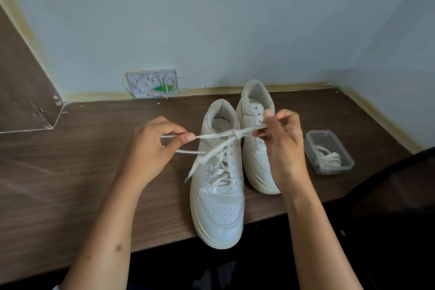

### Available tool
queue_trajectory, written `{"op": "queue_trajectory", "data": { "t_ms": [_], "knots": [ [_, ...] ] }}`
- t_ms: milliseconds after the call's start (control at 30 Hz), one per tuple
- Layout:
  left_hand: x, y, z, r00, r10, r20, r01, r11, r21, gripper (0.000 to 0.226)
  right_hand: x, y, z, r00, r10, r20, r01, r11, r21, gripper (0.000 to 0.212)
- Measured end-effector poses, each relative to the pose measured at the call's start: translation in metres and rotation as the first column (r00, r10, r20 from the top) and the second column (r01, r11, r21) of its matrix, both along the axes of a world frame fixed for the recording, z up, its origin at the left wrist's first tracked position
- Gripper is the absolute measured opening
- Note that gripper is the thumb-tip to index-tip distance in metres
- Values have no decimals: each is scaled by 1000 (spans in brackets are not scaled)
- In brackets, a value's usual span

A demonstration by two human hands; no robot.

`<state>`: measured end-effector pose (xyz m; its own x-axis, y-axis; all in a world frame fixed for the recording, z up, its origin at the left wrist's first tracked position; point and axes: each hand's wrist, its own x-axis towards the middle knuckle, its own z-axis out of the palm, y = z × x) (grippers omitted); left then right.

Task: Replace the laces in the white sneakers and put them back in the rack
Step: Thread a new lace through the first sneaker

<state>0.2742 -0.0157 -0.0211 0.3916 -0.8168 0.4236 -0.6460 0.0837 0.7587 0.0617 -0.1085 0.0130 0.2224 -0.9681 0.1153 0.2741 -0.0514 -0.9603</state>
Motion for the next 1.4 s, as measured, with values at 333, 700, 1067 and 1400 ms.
{"op": "queue_trajectory", "data": {
  "t_ms": [333, 700, 1067, 1400],
  "knots": [
    [12, 5, 0, 965, 215, 148, -223, 974, 39, 30, -43, -20, -5, 877, -333, -345, 217, 917, -334, 28],
    [17, 4, -4, 946, 302, 116, -306, 952, 21, 15, -64, -25, -6, 610, -471, -638, 216, 873, -437, 42],
    [-28, -20, -11, 953, -58, 298, 56, 998, 15, 30, -11, -7, -22, 686, -79, -723, -304, 872, -384, 17],
    [-18, -18, -13, 934, -1, 356, -10, 999, 32, 13, -6, -7, -29, 639, -189, -746, -246, 868, -431, 19]
  ]
}}
